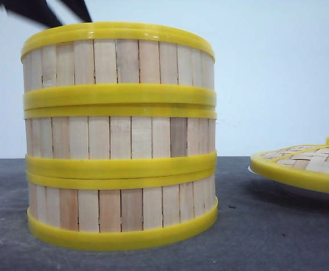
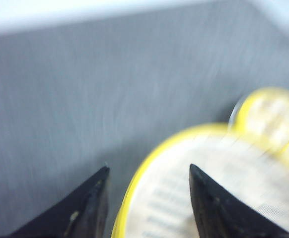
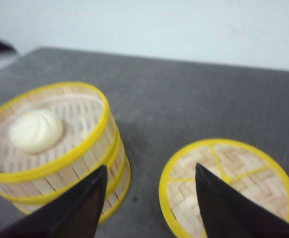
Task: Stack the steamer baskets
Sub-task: 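Withdraw the left gripper from the stack, then grasp the woven lid's center knob with the right gripper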
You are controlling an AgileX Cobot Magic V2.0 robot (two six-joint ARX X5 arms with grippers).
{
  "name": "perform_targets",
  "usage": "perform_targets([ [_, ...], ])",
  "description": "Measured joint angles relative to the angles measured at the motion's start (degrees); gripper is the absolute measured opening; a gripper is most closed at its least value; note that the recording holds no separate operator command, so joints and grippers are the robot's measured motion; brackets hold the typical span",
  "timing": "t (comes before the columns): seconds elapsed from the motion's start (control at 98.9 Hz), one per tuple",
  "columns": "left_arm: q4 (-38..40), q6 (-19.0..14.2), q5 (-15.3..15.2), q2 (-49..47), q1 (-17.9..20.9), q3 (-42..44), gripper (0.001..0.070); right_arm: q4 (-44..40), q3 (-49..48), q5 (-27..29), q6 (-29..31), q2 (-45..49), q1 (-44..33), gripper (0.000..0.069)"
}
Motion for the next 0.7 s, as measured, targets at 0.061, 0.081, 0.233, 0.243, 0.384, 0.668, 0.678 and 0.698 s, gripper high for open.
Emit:
perform_targets([
  [0.061, 0.85, -0.33, 0.00, -4.42, 0.00, 0.22, 0.0299, -0.59, 0.00, 0.72, 0.09, 1.75, 0.02, 0.0343],
  [0.081, 0.94, -0.46, -0.02, -5.88, 0.00, 0.33, 0.0299, -0.81, 0.00, 1.20, 0.11, 2.38, 0.02, 0.0343],
  [0.233, -0.70, -0.72, -2.32, -16.66, 0.00, 0.66, 0.0299, -2.05, 0.00, 6.54, 0.11, 7.80, 0.00, 0.0343],
  [0.243, -0.85, -0.72, -2.49, -16.94, 0.00, 0.68, 0.0299, -2.05, 0.00, 6.75, 0.11, 8.02, 0.00, 0.0343],
  [0.384, -7.58, -0.70, -4.35, -24.15, 0.00, 0.66, 0.0299, -1.64, 0.00, 10.75, 0.11, 14.75, -0.81, 0.0343],
  [0.668, -15.89, -1.36, -3.10, -36.98, 0.00, -12.09, 0.0299, 3.96, 0.00, 7.39, 0.07, 29.86, -6.36, 0.0343],
  [0.678, -15.91, -1.51, -2.80, -37.57, 0.00, -12.76, 0.0299, 4.15, 0.00, 7.10, 0.07, 30.36, -6.67, 0.0343],
  [0.698, -15.96, -1.88, -2.27, -38.77, 0.00, -14.12, 0.0299, 4.48, 0.00, 6.51, 0.07, 31.39, -7.28, 0.0343],
])
